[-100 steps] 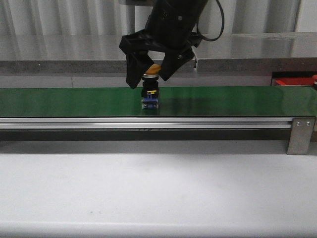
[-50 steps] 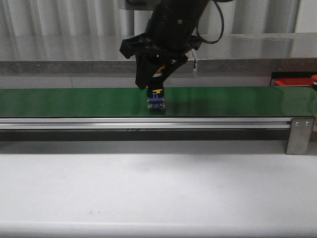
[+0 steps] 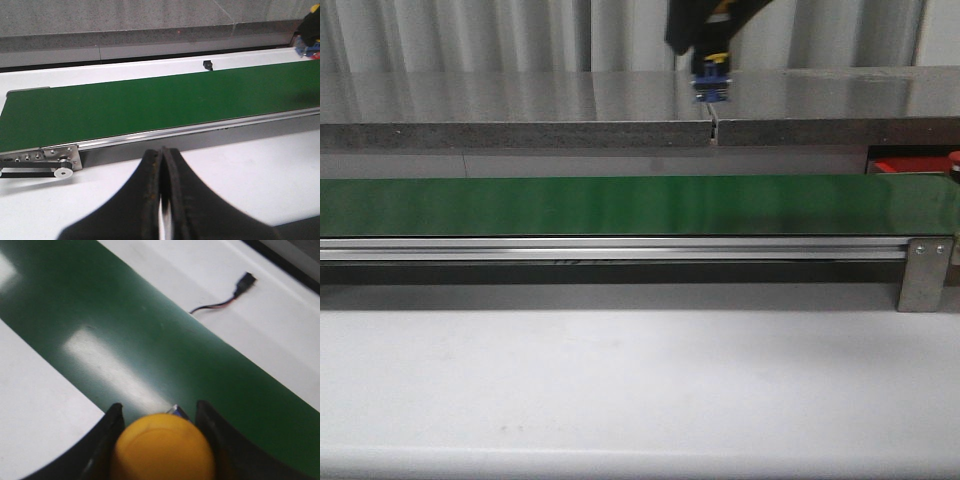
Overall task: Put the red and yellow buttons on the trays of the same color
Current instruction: 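Lower the yellow button into the yellow tray and open the right gripper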
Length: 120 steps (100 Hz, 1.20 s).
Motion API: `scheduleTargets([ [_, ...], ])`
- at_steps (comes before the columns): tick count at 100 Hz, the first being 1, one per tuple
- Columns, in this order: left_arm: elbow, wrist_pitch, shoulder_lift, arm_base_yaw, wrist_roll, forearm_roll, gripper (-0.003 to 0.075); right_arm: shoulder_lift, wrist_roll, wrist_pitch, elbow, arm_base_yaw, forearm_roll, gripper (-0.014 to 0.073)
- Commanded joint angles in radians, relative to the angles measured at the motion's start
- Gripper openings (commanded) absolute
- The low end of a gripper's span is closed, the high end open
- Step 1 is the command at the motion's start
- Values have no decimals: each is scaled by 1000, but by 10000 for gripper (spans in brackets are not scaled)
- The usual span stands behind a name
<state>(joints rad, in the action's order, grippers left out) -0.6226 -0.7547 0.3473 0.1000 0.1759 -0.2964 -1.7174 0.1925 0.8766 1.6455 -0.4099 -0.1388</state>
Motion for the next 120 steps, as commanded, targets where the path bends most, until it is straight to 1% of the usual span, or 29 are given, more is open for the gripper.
scheduleTargets([
  [1, -25, 67, 10, 9, -4, -22, -20, 109, -36, -40, -28, 53, 54, 198],
  [12, -25, 67, 10, 9, -4, -22, -20, 159, -56, -41, -102, 143, 67, 198],
  [35, -25, 67, 10, 9, -4, -22, -20, 194, -75, -94, -232, 399, 62, 198],
  [52, -25, 67, 10, 9, -4, -22, -20, 188, -75, -171, -308, 572, 0, 198],
  [66, -25, 67, 10, 9, -4, -22, -20, 160, -75, -222, -355, 676, -28, 198],
  [83, -25, 67, 10, 9, -4, -22, -20, 75, -74, -264, -363, 730, -94, 198],
  [98, -25, 67, 10, 9, -4, -22, -20, 1, -74, -315, -363, 730, -98, 198],
  [115, -25, 67, 10, 9, -4, -22, -20, -59, -74, -355, -363, 730, -140, 198],
  [120, -25, 67, 10, 9, -4, -22, -20, -74, -74, -366, -363, 730, -140, 210],
])
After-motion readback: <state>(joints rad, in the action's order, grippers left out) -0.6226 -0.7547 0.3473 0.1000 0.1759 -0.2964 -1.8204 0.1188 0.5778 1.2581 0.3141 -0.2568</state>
